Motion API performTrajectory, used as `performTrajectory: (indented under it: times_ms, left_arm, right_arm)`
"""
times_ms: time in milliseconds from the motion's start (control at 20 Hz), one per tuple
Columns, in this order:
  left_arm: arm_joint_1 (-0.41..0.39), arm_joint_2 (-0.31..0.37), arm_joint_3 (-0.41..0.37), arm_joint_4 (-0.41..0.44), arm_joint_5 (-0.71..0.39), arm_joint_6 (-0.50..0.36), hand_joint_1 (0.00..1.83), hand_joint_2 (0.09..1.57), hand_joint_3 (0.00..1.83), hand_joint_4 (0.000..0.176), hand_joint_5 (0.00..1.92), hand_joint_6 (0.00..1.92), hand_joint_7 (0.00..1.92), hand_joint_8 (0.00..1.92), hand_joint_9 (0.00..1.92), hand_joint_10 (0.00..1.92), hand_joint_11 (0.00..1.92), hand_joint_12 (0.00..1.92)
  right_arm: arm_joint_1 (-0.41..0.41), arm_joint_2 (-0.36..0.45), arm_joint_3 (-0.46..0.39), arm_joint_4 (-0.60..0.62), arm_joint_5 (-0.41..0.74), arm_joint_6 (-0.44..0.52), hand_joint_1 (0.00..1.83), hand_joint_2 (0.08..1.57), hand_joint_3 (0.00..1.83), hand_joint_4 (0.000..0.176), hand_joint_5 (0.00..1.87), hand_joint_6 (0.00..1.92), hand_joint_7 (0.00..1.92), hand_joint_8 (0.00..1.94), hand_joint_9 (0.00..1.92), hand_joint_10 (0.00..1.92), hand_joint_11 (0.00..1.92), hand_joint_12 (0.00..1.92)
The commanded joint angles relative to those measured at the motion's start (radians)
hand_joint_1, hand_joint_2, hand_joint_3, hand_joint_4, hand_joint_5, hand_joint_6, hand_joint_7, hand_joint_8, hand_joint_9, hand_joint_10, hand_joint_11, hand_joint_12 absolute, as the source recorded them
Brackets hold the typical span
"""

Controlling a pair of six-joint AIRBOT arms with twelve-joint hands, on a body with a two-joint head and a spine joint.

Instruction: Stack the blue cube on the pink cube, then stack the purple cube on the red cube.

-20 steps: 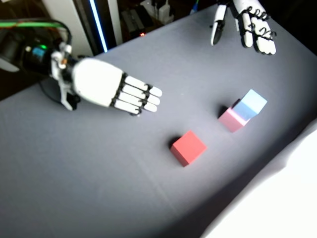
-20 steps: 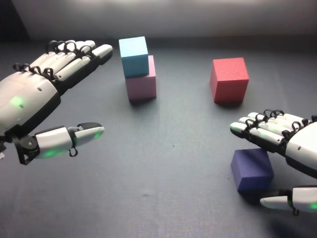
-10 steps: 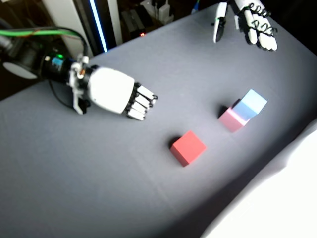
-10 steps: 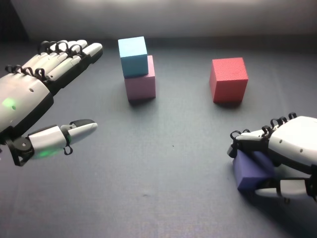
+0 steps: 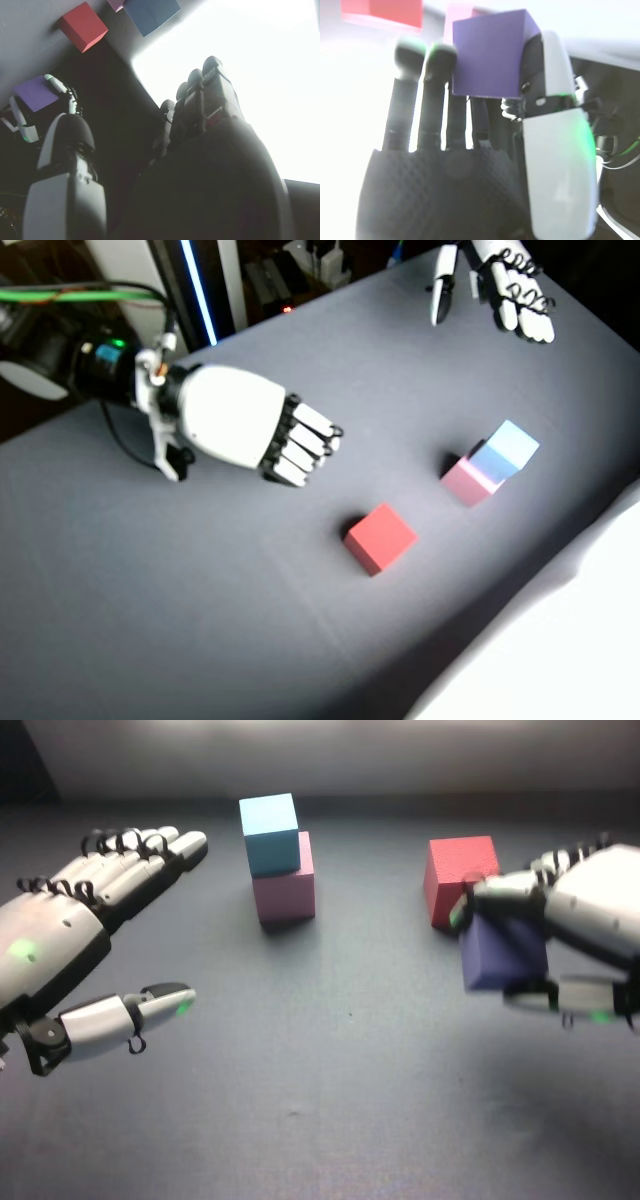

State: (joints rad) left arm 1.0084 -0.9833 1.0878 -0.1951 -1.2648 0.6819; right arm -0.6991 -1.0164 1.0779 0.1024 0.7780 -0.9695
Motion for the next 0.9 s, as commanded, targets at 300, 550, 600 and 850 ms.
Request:
performTrajectory:
  times_ms: [300, 550, 600, 850]
  left_arm:
    - [0.01, -0.019, 0.01, -0.006, -0.114, -0.02, 0.76, 1.23, 0.0, 0.077, 0.0, 0.0, 0.0, 0.0, 0.0, 0.0, 0.0, 0.0]
    - [0.012, -0.046, 0.03, -0.006, -0.108, -0.044, 0.78, 1.23, 0.0, 0.059, 0.0, 0.0, 0.0, 0.0, 0.0, 0.0, 0.0, 0.0]
    - [0.012, -0.05, 0.033, -0.006, -0.108, -0.048, 0.78, 1.23, 0.0, 0.059, 0.0, 0.0, 0.0, 0.0, 0.0, 0.0, 0.0, 0.0]
    - [0.012, -0.071, 0.053, -0.005, -0.107, -0.069, 0.73, 1.23, 0.0, 0.12, 0.0, 0.0, 0.0, 0.0, 0.0, 0.0, 0.0, 0.0]
  right_arm:
    - [0.186, -0.042, 0.106, 0.052, -0.022, -0.121, 1.31, 1.24, 0.0, 0.0, 0.6, 1.37, 0.78, 1.33, 0.85, 1.49, 0.75, 1.68]
    - [0.278, -0.131, 0.227, 0.095, -0.16, -0.171, 1.29, 1.25, 0.0, 0.0, 0.6, 1.41, 0.75, 1.34, 0.8, 1.43, 0.65, 1.54]
    - [0.293, -0.146, 0.249, 0.098, -0.18, -0.171, 1.29, 1.25, 0.0, 0.0, 0.6, 1.41, 0.75, 1.34, 0.8, 1.43, 0.65, 1.54]
    - [0.339, -0.222, 0.353, 0.156, -0.267, -0.211, 1.33, 1.27, 0.0, 0.0, 0.58, 1.51, 0.65, 1.4, 0.75, 1.51, 0.59, 1.52]
